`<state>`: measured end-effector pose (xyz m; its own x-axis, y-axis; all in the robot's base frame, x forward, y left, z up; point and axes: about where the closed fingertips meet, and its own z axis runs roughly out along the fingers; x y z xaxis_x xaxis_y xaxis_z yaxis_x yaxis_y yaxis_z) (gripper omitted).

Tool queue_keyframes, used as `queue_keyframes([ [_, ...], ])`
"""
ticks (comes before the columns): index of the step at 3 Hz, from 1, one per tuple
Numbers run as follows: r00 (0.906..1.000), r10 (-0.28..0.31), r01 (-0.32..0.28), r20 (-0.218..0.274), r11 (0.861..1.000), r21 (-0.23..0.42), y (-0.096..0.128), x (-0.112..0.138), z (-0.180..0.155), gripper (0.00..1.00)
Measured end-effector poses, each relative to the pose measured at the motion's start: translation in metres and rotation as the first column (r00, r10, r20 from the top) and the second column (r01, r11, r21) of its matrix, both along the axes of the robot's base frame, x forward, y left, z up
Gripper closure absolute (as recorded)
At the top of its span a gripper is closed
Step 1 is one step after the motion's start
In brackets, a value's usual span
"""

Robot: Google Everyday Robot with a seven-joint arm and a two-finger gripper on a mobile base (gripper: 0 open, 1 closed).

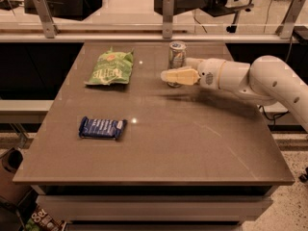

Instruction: Place redbull can upright

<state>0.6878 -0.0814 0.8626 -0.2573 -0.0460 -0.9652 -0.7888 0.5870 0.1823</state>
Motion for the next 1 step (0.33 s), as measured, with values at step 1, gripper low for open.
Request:
queue_keyframes([
  [1,1.0000,0.000,0.000,0.000,1.000,0.000,0.0001,0.0000,0.0000,0.00],
])
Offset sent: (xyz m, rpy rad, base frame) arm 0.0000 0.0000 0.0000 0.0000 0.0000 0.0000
